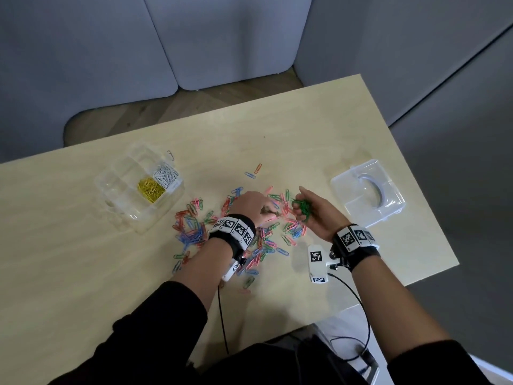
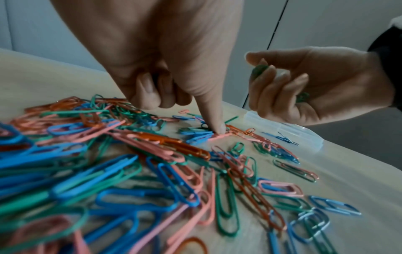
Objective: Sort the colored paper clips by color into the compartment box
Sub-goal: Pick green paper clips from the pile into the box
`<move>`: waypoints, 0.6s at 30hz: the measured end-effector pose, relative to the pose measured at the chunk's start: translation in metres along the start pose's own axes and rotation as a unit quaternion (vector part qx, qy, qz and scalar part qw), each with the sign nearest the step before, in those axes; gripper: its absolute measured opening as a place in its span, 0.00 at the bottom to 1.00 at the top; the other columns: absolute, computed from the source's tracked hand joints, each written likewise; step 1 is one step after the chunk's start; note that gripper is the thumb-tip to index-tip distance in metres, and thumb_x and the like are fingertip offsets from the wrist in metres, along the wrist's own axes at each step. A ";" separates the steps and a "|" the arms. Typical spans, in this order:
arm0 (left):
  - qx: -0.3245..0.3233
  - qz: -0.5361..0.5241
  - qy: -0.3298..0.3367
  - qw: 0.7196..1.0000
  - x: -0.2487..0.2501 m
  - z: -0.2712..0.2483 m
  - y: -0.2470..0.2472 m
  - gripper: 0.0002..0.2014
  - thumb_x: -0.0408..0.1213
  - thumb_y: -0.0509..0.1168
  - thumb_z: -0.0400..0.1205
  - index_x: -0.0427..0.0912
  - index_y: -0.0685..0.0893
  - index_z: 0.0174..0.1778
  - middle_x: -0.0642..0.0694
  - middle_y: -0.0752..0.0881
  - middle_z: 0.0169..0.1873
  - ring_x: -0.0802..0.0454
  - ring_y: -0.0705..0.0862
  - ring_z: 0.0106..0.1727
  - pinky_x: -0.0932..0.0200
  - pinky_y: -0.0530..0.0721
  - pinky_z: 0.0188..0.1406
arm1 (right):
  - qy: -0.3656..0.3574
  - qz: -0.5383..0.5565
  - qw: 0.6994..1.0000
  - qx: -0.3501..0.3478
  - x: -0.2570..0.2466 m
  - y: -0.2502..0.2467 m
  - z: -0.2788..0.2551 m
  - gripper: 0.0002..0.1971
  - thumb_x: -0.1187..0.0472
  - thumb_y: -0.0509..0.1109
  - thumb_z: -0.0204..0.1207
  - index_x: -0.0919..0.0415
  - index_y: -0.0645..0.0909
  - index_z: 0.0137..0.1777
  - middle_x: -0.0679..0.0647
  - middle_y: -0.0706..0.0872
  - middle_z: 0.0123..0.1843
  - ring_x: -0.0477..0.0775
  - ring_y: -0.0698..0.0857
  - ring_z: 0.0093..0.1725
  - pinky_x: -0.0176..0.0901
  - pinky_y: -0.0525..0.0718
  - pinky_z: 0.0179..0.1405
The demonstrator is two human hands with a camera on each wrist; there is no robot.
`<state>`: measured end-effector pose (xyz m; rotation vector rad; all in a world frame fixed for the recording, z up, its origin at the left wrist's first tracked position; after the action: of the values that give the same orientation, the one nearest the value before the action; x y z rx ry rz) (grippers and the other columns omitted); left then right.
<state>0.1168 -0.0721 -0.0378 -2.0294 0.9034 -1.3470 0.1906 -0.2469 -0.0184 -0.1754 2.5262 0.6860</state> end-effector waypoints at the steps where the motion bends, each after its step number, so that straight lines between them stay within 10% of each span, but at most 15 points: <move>1: 0.003 -0.004 -0.013 1.000 -0.002 0.001 0.001 0.07 0.45 0.76 0.76 0.52 0.92 0.49 0.54 0.91 0.46 0.56 0.87 0.45 0.56 0.87 0.52 | -0.006 -0.042 0.999 0.009 0.002 -0.002 0.000 0.12 0.56 0.68 0.82 0.59 0.76 0.38 0.53 0.77 0.32 0.46 0.73 0.29 0.31 0.71 0.23; 8: -0.014 -0.060 -0.061 0.996 -0.009 -0.002 0.005 0.08 0.45 0.76 0.76 0.45 0.90 0.44 0.51 0.90 0.41 0.56 0.86 0.41 0.58 0.87 0.48 | -0.024 -0.147 0.989 -0.003 0.016 -0.007 0.001 0.23 0.67 0.69 0.81 0.53 0.61 0.30 0.48 0.59 0.25 0.45 0.56 0.22 0.37 0.51 0.21; 14: 0.010 -0.111 -0.075 0.991 -0.012 -0.013 -0.002 0.04 0.38 0.66 0.84 0.43 0.81 0.44 0.49 0.79 0.29 0.56 0.74 0.28 0.67 0.71 0.28 | -0.020 -0.165 0.986 -0.018 0.010 0.000 0.016 0.04 0.67 0.67 0.83 0.67 0.82 0.48 0.58 0.82 0.34 0.49 0.78 0.27 0.34 0.74 0.21; 18: -0.020 -0.104 -0.078 0.991 -0.012 -0.018 -0.007 0.13 0.40 0.50 0.91 0.38 0.73 0.45 0.48 0.72 0.27 0.52 0.68 0.25 0.59 0.64 0.24 | -0.036 -0.163 0.986 0.019 -0.002 0.008 0.030 0.11 0.63 0.66 0.84 0.73 0.84 0.57 0.57 0.83 0.34 0.51 0.78 0.30 0.36 0.76 0.24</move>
<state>0.0982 -0.0598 -0.0325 -2.2756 0.6702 -1.2613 0.2033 -0.2252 -0.0364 -0.5257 2.3624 0.5026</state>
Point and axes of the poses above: each hand's wrist, its own z-axis towards the middle knuckle, its own y-axis out of the palm, x = y × z, the point moved 1 cm from there along z, towards the middle knuckle
